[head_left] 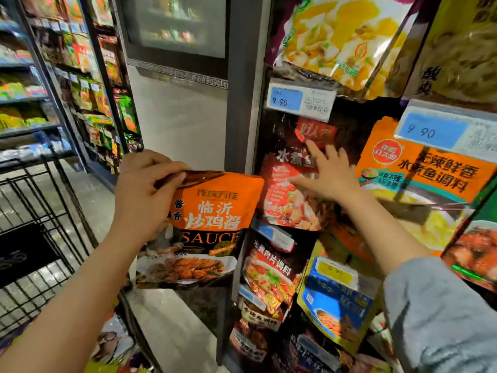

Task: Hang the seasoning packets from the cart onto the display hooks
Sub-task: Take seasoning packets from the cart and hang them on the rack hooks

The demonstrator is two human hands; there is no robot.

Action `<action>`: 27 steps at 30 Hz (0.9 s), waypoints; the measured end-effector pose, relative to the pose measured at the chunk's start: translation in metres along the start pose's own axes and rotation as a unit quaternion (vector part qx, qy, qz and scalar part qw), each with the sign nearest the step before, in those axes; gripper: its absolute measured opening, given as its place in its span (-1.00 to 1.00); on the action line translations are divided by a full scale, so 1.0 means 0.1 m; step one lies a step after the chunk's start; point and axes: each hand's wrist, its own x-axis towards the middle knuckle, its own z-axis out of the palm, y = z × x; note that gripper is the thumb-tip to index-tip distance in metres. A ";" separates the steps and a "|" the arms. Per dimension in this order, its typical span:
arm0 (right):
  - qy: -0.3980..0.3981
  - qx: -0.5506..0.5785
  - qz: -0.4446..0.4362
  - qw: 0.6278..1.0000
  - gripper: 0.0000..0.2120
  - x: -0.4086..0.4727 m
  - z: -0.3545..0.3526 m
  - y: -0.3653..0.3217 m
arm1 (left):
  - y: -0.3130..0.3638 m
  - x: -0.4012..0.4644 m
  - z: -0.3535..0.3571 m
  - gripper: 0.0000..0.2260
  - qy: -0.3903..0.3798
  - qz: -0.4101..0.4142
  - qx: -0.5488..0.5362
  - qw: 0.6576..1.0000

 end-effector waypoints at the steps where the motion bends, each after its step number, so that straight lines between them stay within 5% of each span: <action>1: -0.006 -0.012 0.023 1.000 -0.04 0.06 0.00 0.06 | 0.02 0.00 0.00 -0.84 -0.002 0.000 0.000 1.000; 4: 0.050 -0.111 0.021 0.992 -0.05 0.08 0.06 0.07 | 0.03 -0.01 0.02 -0.83 0.001 -0.004 0.002 1.000; 7: 0.185 -0.153 -0.129 0.962 -0.16 0.02 0.20 -0.11 | 0.02 -0.03 0.04 -0.83 0.000 -0.020 -0.004 1.000; 13: 0.040 -0.193 -0.106 0.975 -0.24 0.26 0.33 -0.09 | 0.00 -0.04 0.00 -0.83 -0.015 -0.026 -0.015 0.999; 22: 0.039 -0.184 -0.060 0.980 -0.25 0.48 0.41 -0.06 | 0.01 -0.04 -0.01 -0.82 -0.006 0.001 -0.016 1.000; 25: -0.011 -0.127 -0.056 0.990 -0.24 0.46 0.32 -0.08 | 0.07 -0.03 0.04 -0.81 -0.021 0.009 -0.037 0.999; 27: -0.010 0.017 -0.075 0.997 -0.33 0.36 0.17 -0.15 | 0.14 -0.01 0.10 -0.81 -0.034 0.024 -0.041 0.998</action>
